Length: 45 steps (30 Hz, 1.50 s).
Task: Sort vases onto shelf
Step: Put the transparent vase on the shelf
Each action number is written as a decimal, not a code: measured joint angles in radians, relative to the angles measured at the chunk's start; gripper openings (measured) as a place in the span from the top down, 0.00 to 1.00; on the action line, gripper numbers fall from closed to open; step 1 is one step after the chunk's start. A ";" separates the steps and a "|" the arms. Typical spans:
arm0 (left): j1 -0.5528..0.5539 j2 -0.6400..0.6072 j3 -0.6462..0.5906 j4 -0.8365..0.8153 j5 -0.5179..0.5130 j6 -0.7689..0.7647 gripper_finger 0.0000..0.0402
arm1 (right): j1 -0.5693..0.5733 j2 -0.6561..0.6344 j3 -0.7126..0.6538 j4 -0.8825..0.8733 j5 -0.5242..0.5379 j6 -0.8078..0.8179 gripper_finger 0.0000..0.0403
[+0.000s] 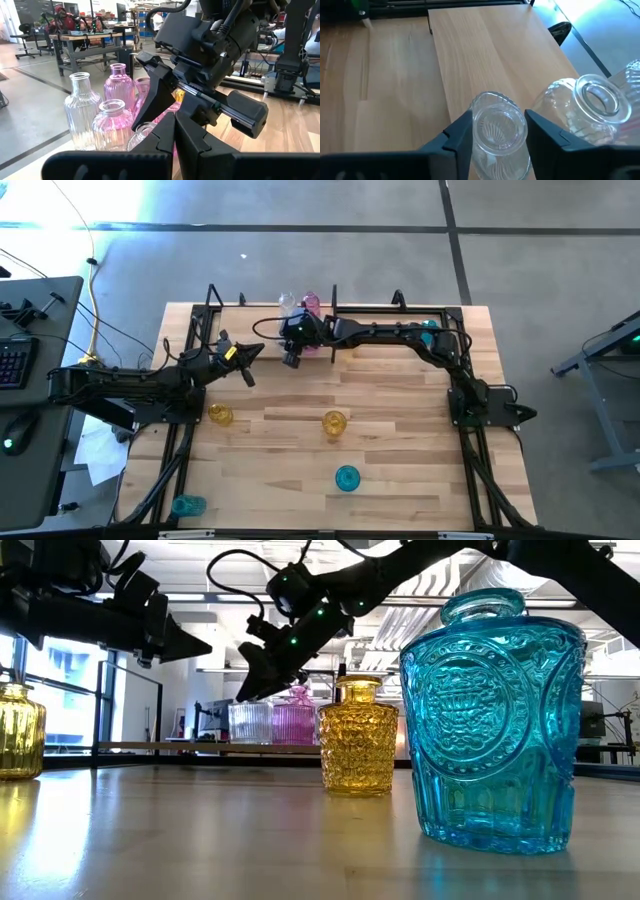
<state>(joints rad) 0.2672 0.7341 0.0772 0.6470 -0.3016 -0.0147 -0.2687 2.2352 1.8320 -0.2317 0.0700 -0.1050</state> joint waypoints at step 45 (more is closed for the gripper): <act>0.000 0.000 0.000 0.000 0.003 0.000 0.99 | 0.011 -0.023 0.014 0.009 0.079 -0.055 0.46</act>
<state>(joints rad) 0.2676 0.7345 0.0772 0.6468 -0.2986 -0.0147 -0.2581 2.2123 1.8458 -0.2224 0.1495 -0.1603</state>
